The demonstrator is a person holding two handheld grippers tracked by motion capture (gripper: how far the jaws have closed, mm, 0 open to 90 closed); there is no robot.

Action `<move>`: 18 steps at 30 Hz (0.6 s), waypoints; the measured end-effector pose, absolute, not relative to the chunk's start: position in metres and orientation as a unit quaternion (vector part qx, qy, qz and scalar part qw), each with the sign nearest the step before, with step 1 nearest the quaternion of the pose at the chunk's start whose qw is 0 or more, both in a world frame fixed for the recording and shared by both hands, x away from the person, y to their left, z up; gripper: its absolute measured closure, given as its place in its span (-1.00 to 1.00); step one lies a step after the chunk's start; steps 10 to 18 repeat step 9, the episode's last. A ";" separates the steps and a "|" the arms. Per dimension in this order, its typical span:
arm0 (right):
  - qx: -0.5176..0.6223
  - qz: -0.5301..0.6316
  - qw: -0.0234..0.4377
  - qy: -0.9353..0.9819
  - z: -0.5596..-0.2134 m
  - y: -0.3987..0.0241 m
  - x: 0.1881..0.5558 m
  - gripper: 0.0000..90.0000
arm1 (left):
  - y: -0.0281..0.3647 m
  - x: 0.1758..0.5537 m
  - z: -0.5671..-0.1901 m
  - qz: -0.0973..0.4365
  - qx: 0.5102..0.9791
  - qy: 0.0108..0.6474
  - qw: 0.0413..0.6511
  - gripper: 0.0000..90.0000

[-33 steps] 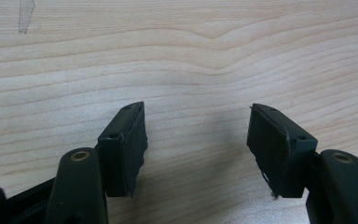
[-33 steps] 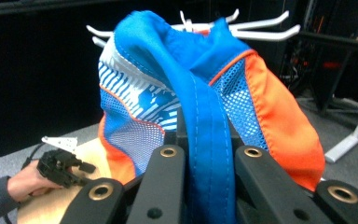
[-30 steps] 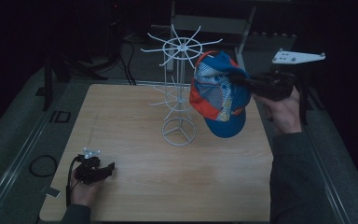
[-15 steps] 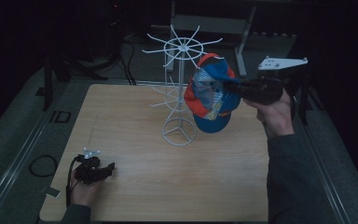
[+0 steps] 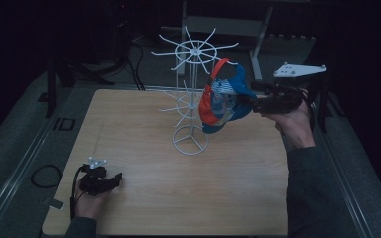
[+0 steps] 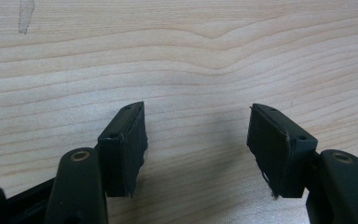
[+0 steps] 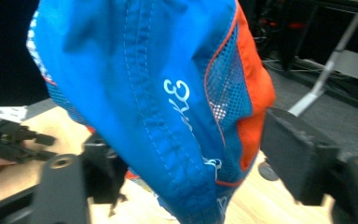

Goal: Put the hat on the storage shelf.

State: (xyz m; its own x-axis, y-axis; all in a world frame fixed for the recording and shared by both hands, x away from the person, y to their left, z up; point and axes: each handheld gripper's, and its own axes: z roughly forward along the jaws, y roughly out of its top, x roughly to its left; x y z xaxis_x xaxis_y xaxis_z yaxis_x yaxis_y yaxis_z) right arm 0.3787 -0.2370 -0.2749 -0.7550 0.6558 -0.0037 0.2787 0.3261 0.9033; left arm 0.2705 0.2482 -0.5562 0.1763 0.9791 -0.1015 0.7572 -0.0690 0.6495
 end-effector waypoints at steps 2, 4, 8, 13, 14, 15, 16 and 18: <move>0.297 0.494 0.196 0.793 -0.275 -0.237 0.378 -0.56 | 0.248 0.271 -0.556 0.187 0.707 0.614 0.297 -0.15; 0.298 0.489 0.200 0.795 -0.275 -0.236 0.376 -0.60 | 0.248 0.271 -0.556 0.187 0.707 0.614 0.298 -0.15; 0.293 0.482 0.204 0.800 -0.277 -0.236 0.374 -0.63 | 0.248 0.271 -0.556 0.186 0.707 0.614 0.298 -0.15; 0.292 0.480 0.205 0.801 -0.277 -0.236 0.373 -0.64 | 0.248 0.271 -0.556 0.186 0.707 0.614 0.298 -0.15; 0.292 0.480 0.205 0.801 -0.277 -0.236 0.373 -0.64 | 0.248 0.271 -0.556 0.186 0.707 0.614 0.298 -0.15; 0.292 0.480 0.205 0.801 -0.277 -0.236 0.373 -0.64 | 0.248 0.271 -0.556 0.186 0.707 0.614 0.298 -0.15; 0.292 0.480 0.205 0.801 -0.277 -0.236 0.373 -0.64 | 0.248 0.271 -0.556 0.186 0.707 0.614 0.298 -0.15; 0.292 0.480 0.205 0.801 -0.277 -0.236 0.373 -0.64 | 0.248 0.271 -0.556 0.186 0.707 0.614 0.298 -0.15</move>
